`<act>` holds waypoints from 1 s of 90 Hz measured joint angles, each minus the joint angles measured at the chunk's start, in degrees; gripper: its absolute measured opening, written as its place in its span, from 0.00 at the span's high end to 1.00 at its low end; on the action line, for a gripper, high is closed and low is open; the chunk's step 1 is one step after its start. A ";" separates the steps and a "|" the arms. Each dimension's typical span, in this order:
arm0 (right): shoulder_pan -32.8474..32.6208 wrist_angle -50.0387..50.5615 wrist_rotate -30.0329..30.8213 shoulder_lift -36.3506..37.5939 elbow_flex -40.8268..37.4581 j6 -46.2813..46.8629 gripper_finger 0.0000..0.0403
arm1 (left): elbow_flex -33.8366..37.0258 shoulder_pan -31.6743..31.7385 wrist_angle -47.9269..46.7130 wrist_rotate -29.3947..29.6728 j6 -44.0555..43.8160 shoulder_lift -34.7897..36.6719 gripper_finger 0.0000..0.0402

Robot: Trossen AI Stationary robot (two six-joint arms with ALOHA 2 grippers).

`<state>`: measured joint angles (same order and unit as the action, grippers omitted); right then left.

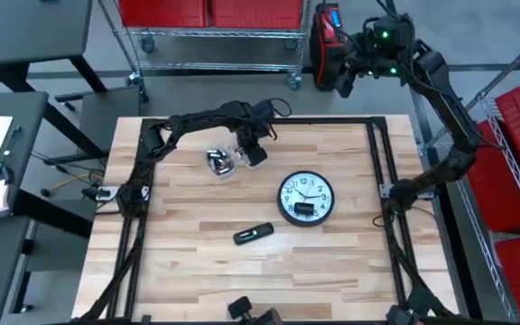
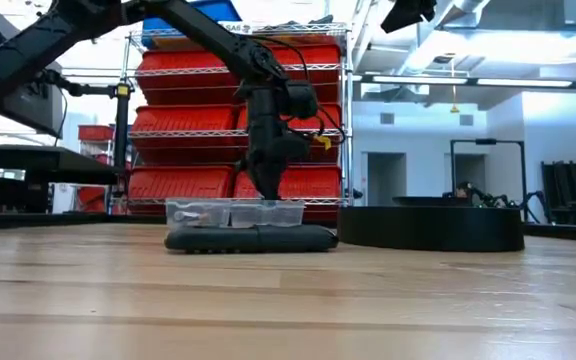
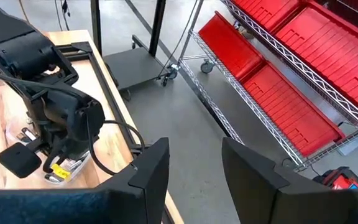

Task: Insert battery
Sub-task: Insert the silver battery into the remote control

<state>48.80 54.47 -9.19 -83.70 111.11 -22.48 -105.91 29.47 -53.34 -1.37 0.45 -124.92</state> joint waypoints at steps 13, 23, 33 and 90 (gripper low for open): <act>0.00 0.19 0.00 0.00 0.00 -0.04 0.66 | 0.00 0.00 0.30 0.00 -0.07 0.00 0.95; 0.00 0.39 0.00 0.00 0.00 -0.29 0.66 | 0.00 0.00 0.22 0.02 -0.09 0.02 0.95; 0.00 0.51 0.00 0.00 0.00 -0.31 0.66 | 0.00 0.00 0.24 0.02 -0.17 0.04 0.95; 0.00 0.84 0.00 0.00 0.00 -0.46 0.66 | -0.11 -0.15 -0.29 0.03 -0.91 0.17 0.82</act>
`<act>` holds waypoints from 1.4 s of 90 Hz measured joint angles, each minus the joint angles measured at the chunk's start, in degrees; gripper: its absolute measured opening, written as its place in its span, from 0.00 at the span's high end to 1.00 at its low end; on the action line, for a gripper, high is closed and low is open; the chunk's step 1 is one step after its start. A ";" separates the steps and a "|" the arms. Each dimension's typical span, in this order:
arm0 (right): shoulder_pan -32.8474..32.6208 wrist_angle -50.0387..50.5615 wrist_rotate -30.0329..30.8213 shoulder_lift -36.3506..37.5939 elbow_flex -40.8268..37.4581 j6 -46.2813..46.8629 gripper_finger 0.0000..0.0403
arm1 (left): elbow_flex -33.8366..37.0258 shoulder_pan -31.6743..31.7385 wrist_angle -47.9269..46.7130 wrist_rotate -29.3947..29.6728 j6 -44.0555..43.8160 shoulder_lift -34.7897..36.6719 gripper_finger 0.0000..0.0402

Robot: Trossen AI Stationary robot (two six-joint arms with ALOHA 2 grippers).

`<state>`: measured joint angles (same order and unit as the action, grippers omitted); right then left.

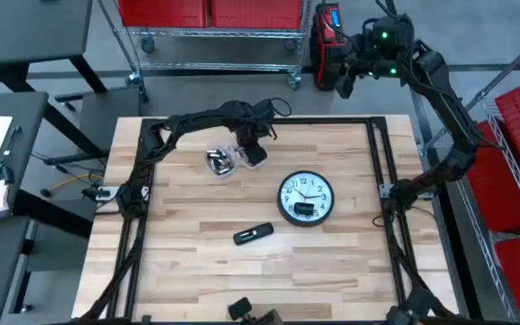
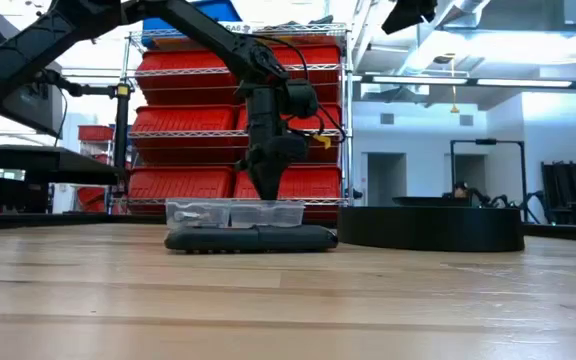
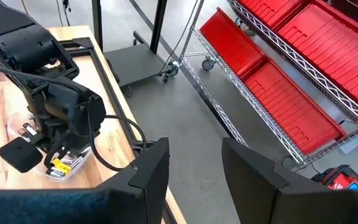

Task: Insert battery
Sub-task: Insert the silver battery into the remote control

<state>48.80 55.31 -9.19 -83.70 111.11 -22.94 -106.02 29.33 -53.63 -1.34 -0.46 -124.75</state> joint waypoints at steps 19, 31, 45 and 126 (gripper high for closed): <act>0.00 0.12 0.00 0.00 0.00 0.02 0.66 | 1.01 -0.50 0.80 -2.86 -2.84 -0.68 0.83; 0.00 0.40 0.00 0.00 0.01 0.03 0.66 | 5.36 -0.49 4.11 -4.36 -5.68 -0.85 0.84; 0.00 0.39 0.00 0.00 0.00 0.04 0.66 | 8.07 -0.47 6.64 -4.17 -8.33 -0.85 0.84; 0.00 1.42 0.00 0.02 0.00 0.09 0.66 | 0.69 -2.17 1.02 0.39 -3.91 -1.11 0.99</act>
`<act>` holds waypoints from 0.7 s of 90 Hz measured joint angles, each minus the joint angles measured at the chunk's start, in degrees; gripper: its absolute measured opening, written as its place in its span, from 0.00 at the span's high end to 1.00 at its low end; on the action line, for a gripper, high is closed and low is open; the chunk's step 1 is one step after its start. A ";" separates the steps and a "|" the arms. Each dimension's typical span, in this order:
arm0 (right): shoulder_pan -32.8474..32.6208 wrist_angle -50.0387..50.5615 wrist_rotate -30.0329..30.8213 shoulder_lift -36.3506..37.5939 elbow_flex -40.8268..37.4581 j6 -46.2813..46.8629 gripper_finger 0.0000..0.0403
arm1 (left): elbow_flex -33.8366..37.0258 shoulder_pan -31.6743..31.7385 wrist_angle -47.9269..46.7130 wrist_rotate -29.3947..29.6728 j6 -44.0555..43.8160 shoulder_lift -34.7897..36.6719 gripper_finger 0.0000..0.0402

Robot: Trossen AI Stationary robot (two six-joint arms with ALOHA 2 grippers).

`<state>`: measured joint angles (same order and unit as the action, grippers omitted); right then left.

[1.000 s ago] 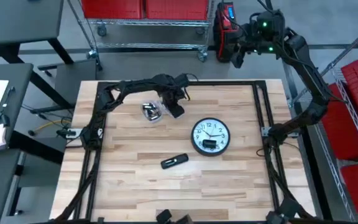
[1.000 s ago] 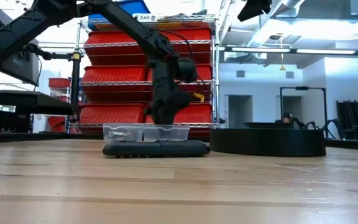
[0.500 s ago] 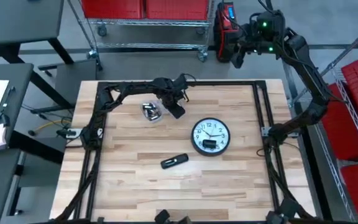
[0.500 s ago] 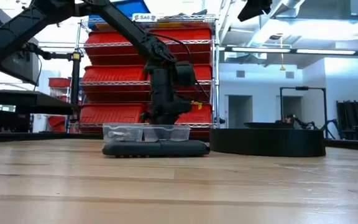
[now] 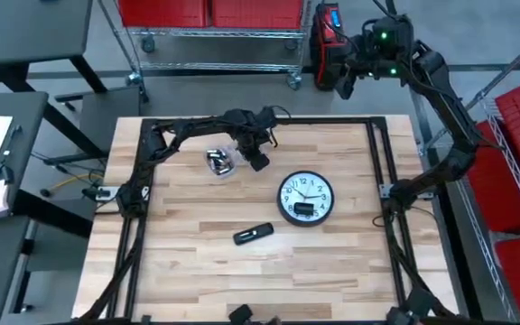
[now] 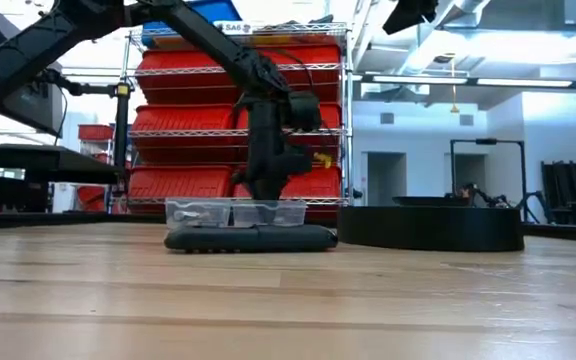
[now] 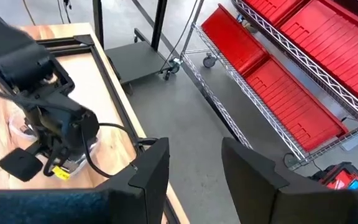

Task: Insert battery
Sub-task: Insert the silver battery into the remote control

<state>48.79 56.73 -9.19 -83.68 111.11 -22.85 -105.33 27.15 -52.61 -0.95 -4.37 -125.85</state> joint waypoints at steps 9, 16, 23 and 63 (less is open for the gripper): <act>-0.02 0.29 0.00 -0.01 0.00 0.53 0.66 | -4.61 -0.17 -5.70 -0.02 3.13 0.01 0.99; -0.01 0.61 0.01 0.00 0.00 0.97 0.66 | -8.59 -0.17 -10.14 -0.04 5.23 0.02 0.99; 0.00 1.20 0.02 0.00 0.00 0.94 0.66 | -12.77 -0.15 -14.95 -0.04 7.79 0.06 0.99; -0.02 1.11 0.02 0.00 0.00 4.90 0.66 | -26.16 -1.13 -24.04 2.15 13.27 7.43 1.00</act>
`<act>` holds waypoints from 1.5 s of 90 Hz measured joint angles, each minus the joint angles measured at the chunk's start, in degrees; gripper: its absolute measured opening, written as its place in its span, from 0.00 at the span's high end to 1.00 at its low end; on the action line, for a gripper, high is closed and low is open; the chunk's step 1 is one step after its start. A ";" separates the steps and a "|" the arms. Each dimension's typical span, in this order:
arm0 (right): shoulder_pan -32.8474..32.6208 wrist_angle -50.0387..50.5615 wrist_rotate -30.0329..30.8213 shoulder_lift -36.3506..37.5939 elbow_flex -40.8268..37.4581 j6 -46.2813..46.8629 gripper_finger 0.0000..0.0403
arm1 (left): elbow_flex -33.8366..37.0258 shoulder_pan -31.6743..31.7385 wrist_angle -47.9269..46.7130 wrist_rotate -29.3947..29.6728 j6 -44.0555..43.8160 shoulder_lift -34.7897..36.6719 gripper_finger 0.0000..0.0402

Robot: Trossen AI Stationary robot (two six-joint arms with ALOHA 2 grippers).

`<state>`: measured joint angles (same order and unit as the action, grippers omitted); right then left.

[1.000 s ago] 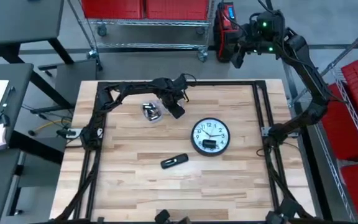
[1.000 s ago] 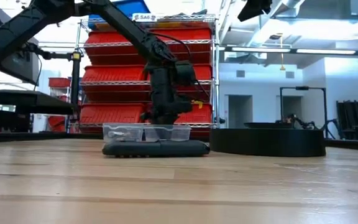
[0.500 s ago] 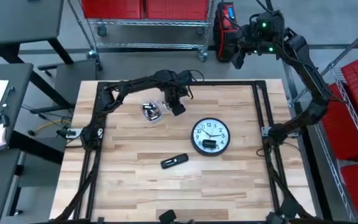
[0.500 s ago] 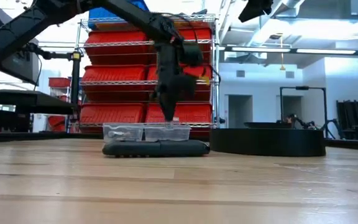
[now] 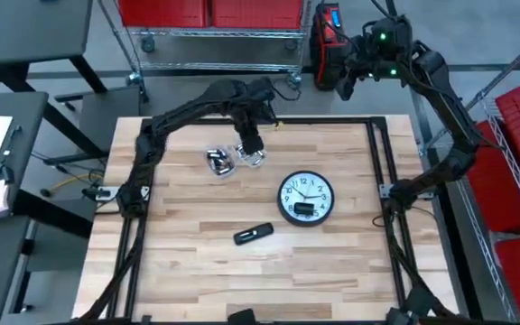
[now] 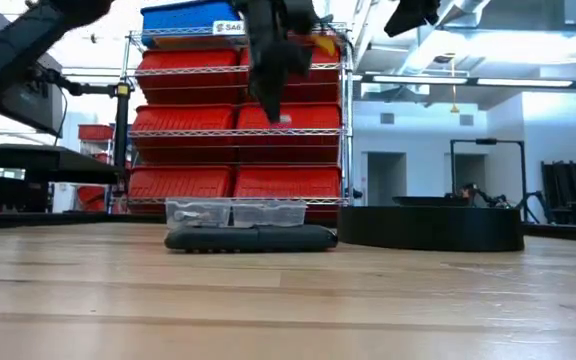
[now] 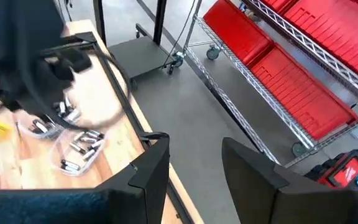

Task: Insert battery
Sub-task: Insert the silver battery into the remote control

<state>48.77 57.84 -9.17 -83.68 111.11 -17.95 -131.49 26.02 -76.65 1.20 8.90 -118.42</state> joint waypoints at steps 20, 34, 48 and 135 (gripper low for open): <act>-0.04 -0.81 -4.97 -0.19 0.01 0.82 0.66 | 0.58 0.63 5.19 0.47 -1.12 9.23 1.00; -0.78 -2.90 -16.49 -2.18 0.02 4.18 0.66 | 0.58 0.96 11.36 0.42 -1.54 14.48 1.00; -4.54 -7.16 -22.54 -6.11 0.02 6.38 0.66 | 0.58 1.01 18.58 0.03 -2.05 18.27 1.00; -17.52 -45.17 -22.18 -13.68 0.00 15.50 0.68 | 0.58 2.06 40.57 -11.50 -5.08 21.03 1.00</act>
<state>31.26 12.67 -31.35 -97.36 111.11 -2.45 -130.91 28.08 -36.08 -10.30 3.81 -97.39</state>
